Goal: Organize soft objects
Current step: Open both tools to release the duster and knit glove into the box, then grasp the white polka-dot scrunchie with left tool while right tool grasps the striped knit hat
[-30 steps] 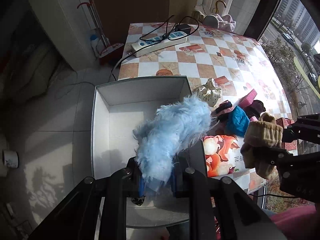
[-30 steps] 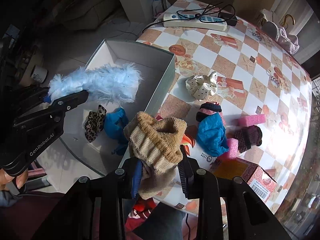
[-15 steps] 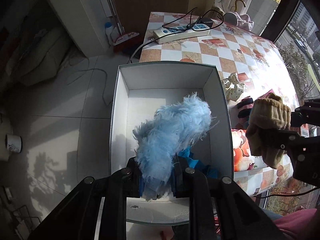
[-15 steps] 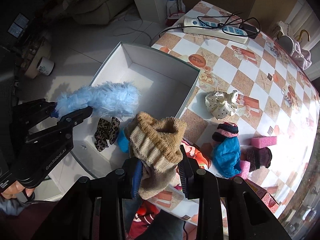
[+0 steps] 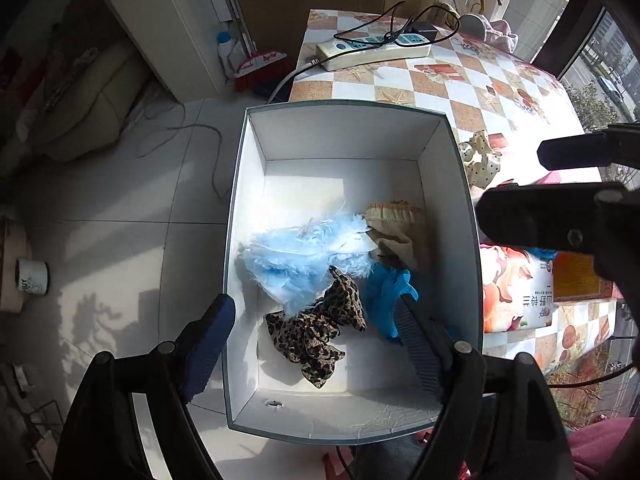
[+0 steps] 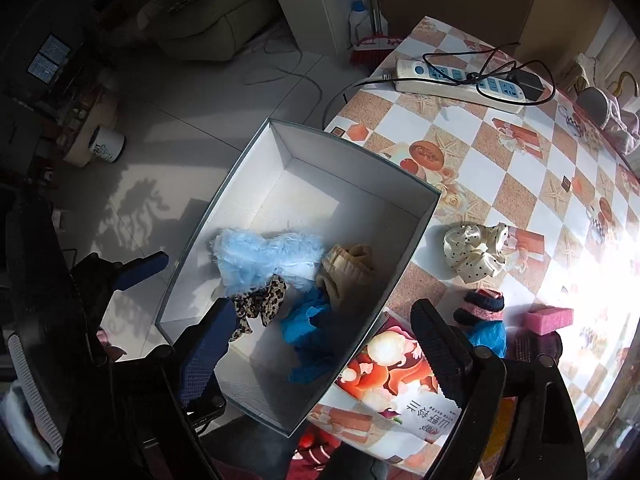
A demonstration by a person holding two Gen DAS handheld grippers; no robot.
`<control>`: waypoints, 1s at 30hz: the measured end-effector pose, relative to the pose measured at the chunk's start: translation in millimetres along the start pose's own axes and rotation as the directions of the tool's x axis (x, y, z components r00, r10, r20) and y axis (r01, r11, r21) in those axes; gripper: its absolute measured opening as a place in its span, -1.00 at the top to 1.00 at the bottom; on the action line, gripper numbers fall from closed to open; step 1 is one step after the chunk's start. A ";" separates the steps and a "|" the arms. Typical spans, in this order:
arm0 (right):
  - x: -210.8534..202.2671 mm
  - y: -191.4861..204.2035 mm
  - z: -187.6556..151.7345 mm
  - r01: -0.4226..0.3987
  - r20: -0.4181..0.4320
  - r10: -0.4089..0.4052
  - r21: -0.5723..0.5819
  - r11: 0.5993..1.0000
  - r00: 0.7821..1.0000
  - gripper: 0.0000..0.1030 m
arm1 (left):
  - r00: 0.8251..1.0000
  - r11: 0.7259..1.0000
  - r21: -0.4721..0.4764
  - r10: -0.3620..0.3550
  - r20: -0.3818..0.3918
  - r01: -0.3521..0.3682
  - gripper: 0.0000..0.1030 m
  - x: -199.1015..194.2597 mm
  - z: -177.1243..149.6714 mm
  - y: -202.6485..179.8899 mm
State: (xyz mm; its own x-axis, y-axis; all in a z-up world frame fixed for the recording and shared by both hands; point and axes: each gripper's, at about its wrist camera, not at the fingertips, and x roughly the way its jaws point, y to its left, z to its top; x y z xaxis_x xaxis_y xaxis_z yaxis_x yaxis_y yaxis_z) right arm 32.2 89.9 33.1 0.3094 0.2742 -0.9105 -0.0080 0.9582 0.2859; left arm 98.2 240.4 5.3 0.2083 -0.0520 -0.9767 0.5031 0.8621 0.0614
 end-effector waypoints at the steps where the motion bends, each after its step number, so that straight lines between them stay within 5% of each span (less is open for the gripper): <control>1: -1.5 -4.2 0.3 -0.014 -0.001 0.014 0.015 1.000 1.000 -0.76 | 1.000 1.000 -0.013 -0.009 -0.019 0.009 -0.72 2.7 0.8 1.0; 3: -4.2 -14.8 -0.7 -0.020 -0.013 0.021 0.052 0.998 1.000 -0.99 | 0.998 0.998 -0.039 -0.042 -0.042 0.040 -0.75 6.8 3.3 2.4; 7: -28.6 -49.7 -8.9 -0.002 0.015 0.000 0.134 0.991 1.000 -0.99 | 0.996 0.996 -0.021 -0.091 -0.008 0.091 -0.75 -5.5 19.5 -8.2; 13: -83.0 -147.0 -30.0 0.035 0.064 -0.061 0.345 0.938 0.996 -0.99 | 0.983 0.978 0.127 -0.175 0.048 0.168 -0.77 -30.0 81.4 -65.4; 17: -99.2 -214.6 -52.5 0.059 0.040 -0.088 0.472 0.879 0.995 -0.99 | 0.984 0.951 0.256 -0.180 -0.001 0.175 -0.77 -21.6 126.8 -125.8; 21: -75.7 -266.1 -72.4 0.071 -0.049 -0.053 0.538 0.840 0.997 -0.99 | 0.984 0.933 0.322 -0.128 -0.121 0.161 -0.77 22.8 164.5 -183.4; 30: 37.5 -315.4 -86.2 0.043 -0.250 0.111 0.538 0.842 0.962 -0.99 | 0.942 0.930 0.355 0.035 -0.335 0.092 -0.77 130.1 187.7 -245.4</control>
State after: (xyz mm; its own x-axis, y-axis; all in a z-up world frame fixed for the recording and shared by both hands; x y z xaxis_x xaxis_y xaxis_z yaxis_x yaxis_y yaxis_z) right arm -35.7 -195.0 -117.0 0.0590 0.3904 -0.9188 0.5185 0.7745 0.3624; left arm 159.3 -72.6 -98.2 -0.0674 0.1498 -0.9864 0.7850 0.6182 0.0402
